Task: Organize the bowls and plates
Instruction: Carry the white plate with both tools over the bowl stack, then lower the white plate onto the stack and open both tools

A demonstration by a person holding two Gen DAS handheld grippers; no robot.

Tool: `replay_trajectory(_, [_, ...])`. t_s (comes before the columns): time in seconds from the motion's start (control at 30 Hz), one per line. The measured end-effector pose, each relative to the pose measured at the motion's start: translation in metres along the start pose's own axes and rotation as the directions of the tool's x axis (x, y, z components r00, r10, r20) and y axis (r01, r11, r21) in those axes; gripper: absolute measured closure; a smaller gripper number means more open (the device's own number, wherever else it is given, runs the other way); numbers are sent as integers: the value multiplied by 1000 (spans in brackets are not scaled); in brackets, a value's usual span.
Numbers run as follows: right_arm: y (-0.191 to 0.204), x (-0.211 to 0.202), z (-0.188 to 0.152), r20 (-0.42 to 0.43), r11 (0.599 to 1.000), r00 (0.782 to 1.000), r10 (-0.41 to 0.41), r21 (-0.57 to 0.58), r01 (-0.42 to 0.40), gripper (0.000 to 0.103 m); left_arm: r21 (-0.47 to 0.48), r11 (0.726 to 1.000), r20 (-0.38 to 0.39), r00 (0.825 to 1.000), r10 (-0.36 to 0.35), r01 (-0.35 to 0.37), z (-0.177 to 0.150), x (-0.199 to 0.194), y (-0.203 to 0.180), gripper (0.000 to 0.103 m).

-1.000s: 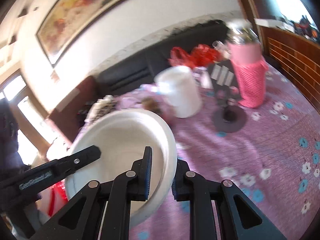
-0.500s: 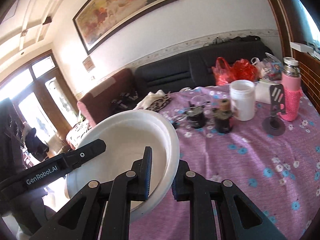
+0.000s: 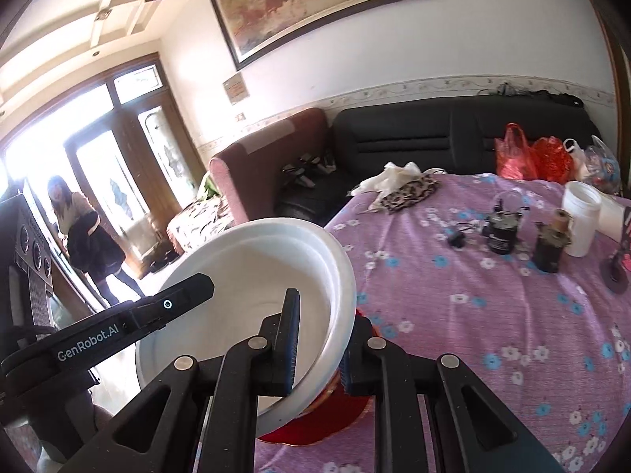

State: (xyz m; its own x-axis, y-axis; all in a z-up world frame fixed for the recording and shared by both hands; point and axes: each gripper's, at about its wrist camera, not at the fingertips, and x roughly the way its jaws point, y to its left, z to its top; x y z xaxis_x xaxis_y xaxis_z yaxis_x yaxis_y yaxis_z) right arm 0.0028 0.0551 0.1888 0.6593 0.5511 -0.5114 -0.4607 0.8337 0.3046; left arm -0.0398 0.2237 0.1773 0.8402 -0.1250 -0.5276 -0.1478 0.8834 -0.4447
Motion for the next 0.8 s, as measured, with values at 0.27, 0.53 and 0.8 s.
replay_trajectory(0.27, [38, 31, -6, -46, 998, 999, 10, -57, -13, 83, -46, 999, 10, 1000, 21, -21, 7, -6, 45, 93])
replay_trajectory(0.53, [39, 45, -3, -74, 998, 997, -27, -64, 22, 83, -13, 999, -17, 999, 42, -42, 8, 10, 45, 92])
replay_trajectory(0.8, [23, 79, -17, -160, 998, 986, -52, -41, 46, 83, 59, 988, -34, 989, 145, -143, -2, 33, 43, 91])
